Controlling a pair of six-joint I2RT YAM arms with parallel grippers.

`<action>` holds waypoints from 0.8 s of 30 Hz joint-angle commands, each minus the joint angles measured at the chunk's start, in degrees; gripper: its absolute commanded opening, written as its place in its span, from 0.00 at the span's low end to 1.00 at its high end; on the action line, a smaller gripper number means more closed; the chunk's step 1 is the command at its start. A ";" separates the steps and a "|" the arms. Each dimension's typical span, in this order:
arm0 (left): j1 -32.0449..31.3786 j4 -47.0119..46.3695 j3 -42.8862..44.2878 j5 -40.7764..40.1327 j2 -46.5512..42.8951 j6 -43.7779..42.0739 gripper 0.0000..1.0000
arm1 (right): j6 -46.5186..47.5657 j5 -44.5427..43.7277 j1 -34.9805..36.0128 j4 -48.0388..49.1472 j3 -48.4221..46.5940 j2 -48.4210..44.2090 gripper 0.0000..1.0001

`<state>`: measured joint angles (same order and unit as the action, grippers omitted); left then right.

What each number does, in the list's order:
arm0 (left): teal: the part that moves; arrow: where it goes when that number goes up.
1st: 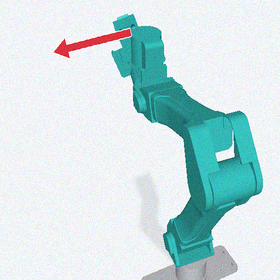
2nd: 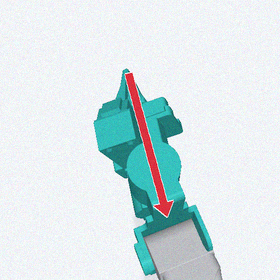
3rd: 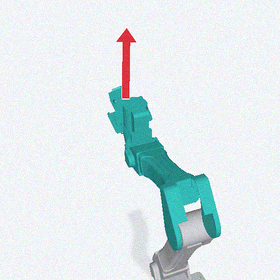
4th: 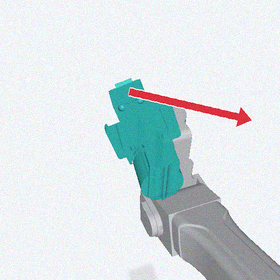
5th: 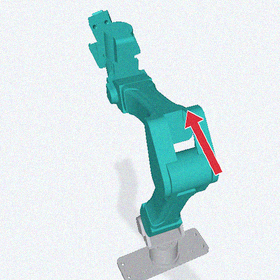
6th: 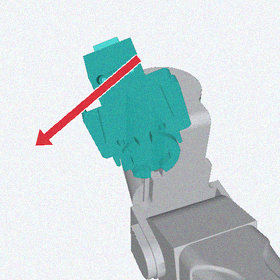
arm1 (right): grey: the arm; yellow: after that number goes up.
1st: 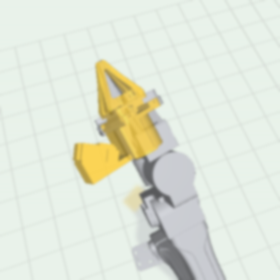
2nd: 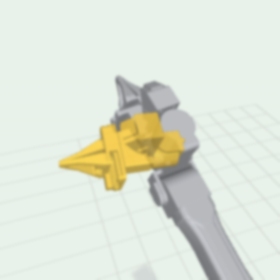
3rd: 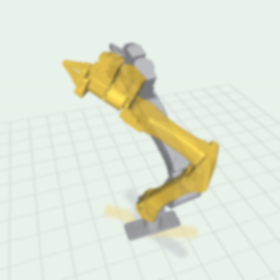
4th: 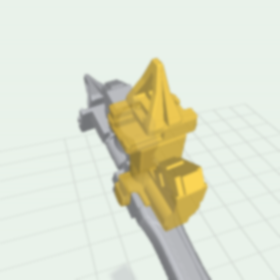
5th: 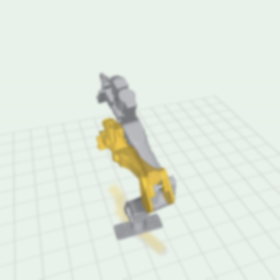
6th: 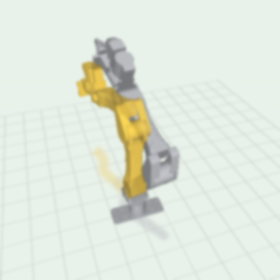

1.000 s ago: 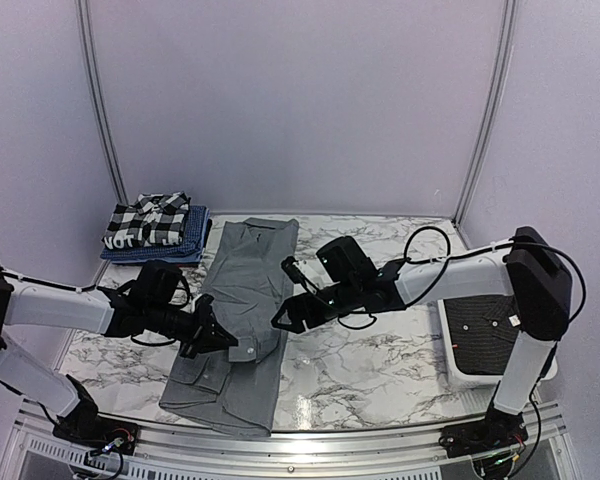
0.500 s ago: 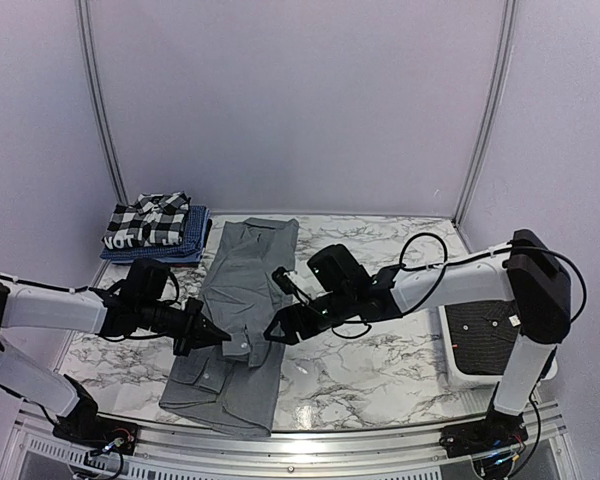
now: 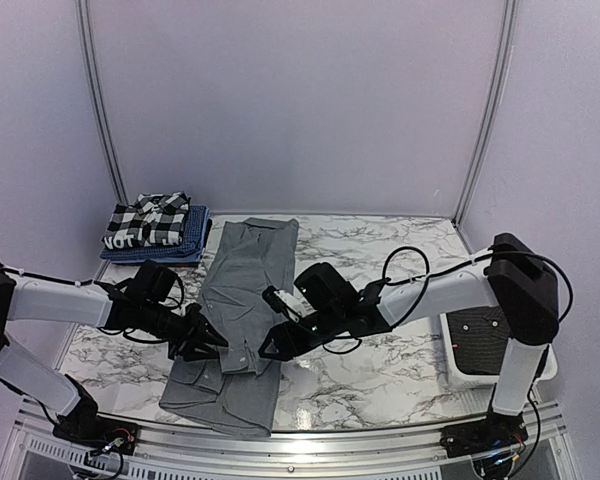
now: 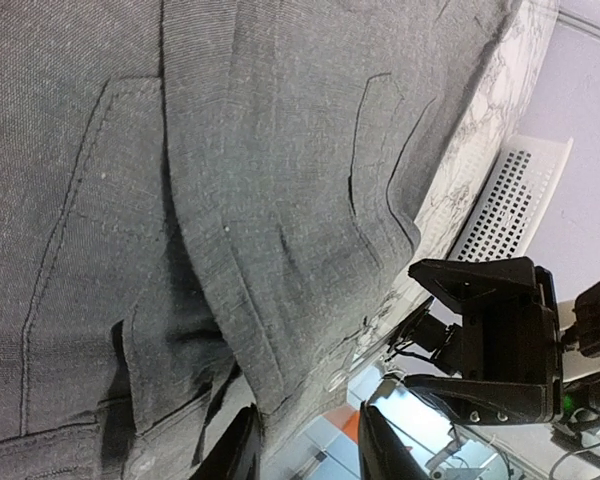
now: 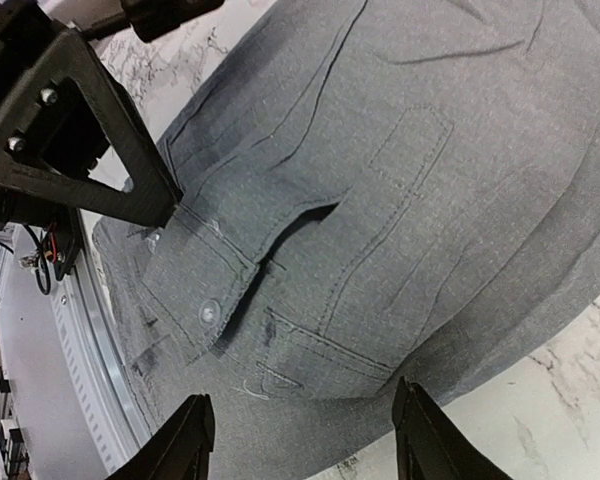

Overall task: Fold and stack the long sleeve shirts
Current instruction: Smooth out the rectangle-folded shirt at the center of the board.

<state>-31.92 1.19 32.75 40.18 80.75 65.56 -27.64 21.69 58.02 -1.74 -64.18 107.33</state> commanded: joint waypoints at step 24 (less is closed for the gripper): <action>-4.87 0.70 -1.64 -5.49 1.39 -4.08 0.39 | -1.78 1.12 1.41 0.78 -5.42 5.67 0.39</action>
<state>-36.01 1.87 31.94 36.27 81.41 62.52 -28.97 22.02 58.43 -1.39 -66.59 112.40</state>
